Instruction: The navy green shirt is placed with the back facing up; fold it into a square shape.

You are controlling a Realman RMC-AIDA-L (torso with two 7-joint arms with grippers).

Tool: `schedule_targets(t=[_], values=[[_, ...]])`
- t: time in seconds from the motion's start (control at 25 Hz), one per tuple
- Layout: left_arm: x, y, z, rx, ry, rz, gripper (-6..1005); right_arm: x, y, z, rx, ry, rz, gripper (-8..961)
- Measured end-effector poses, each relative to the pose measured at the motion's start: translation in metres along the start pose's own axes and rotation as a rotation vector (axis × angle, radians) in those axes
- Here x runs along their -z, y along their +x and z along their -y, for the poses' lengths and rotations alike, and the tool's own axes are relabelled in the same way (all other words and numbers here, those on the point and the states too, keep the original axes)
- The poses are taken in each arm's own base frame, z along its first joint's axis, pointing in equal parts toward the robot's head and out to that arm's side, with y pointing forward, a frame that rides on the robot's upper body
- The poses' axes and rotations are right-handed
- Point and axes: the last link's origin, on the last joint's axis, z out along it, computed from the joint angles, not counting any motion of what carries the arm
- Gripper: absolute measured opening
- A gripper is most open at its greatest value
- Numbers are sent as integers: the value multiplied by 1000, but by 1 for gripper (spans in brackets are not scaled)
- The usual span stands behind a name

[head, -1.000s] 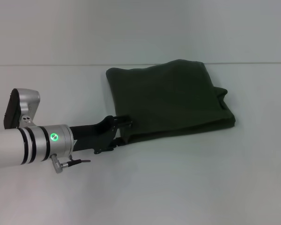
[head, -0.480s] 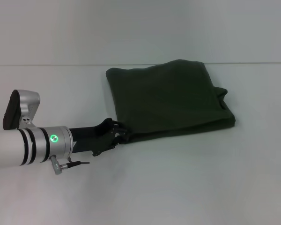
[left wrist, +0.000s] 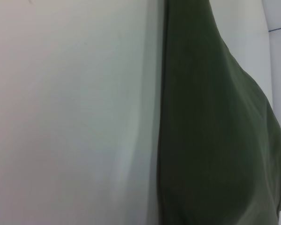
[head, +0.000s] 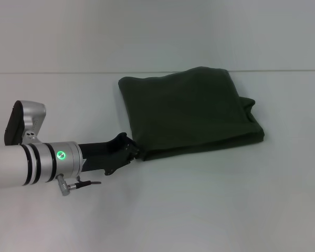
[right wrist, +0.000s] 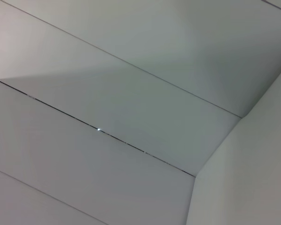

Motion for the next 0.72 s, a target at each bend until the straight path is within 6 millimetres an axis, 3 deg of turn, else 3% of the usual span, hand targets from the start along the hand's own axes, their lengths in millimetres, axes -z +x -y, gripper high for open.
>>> schedule_targets(t=[0.24,0.72], values=[[7,-1,2,2,-16,22,16,0,0,0,-3,-1,-1,857],[50,-3,28,20,-13,16,17,1,3,2,-24,-3,1,856]])
